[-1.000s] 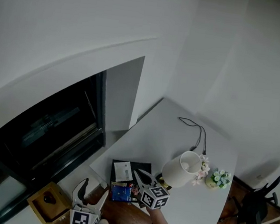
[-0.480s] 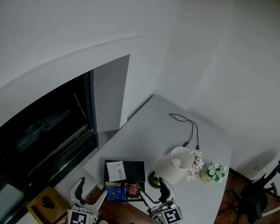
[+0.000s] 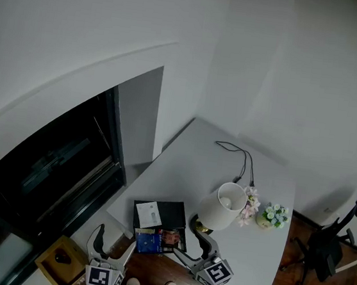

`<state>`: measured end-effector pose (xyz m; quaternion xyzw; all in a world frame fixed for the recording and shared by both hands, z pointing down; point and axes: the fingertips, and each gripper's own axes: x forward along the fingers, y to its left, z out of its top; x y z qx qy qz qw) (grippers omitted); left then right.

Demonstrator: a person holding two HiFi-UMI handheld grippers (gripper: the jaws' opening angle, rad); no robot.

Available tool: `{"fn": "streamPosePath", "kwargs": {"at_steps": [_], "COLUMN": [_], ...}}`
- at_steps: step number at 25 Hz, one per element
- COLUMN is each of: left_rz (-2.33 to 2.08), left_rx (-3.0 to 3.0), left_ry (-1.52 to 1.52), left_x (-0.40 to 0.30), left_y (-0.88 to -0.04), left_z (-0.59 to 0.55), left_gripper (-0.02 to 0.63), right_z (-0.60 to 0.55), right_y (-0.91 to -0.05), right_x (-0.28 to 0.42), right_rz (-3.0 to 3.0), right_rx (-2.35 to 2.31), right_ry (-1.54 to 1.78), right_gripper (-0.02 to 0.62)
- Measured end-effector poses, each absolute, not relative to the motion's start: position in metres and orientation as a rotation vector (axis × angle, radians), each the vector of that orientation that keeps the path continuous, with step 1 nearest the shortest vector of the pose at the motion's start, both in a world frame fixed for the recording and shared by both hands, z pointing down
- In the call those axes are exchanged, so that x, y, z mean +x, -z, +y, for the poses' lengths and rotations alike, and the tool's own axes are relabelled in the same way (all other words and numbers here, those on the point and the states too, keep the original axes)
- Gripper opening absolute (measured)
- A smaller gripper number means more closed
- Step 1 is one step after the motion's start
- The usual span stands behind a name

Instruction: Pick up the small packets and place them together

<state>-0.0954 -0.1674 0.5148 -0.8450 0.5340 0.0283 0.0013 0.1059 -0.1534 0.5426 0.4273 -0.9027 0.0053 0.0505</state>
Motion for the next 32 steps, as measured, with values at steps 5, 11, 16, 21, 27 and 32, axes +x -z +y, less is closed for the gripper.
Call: {"fn": "streamPosePath", "kwargs": {"at_steps": [5, 11, 16, 21, 27, 32], "left_rz": [1.708, 1.736, 1.762, 1.793, 1.82, 1.841], "left_rx": [-2.647, -2.642, -2.638, -2.633, -2.619, -2.602], "left_ry": [-0.065, -0.036, -0.017, 0.011, 0.016, 0.005], "left_x": [-0.105, -0.112, -0.117, -0.119, -0.125, -0.131], "left_y": [-0.519, -0.525, -0.529, -0.531, -0.531, -0.531], "left_z": [-0.16, -0.152, -0.146, -0.14, -0.138, -0.141], "left_gripper": [0.44, 0.434, 0.421, 0.413, 0.413, 0.411], "right_z": [-0.16, -0.176, -0.191, -0.197, -0.197, -0.198], "right_y": [-0.599, -0.688, -0.749, -0.801, -0.835, -0.845], "right_x": [0.082, 0.042, 0.021, 0.017, 0.001, 0.0], "right_rz": [-2.65, -2.453, -2.294, -2.145, -2.045, -1.989], "right_rx": [1.086, 0.708, 0.497, 0.378, 0.267, 0.264], "right_ry": [-0.139, -0.257, -0.272, -0.304, -0.179, -0.119], "right_gripper": [0.365, 0.365, 0.365, 0.365, 0.357, 0.344]}}
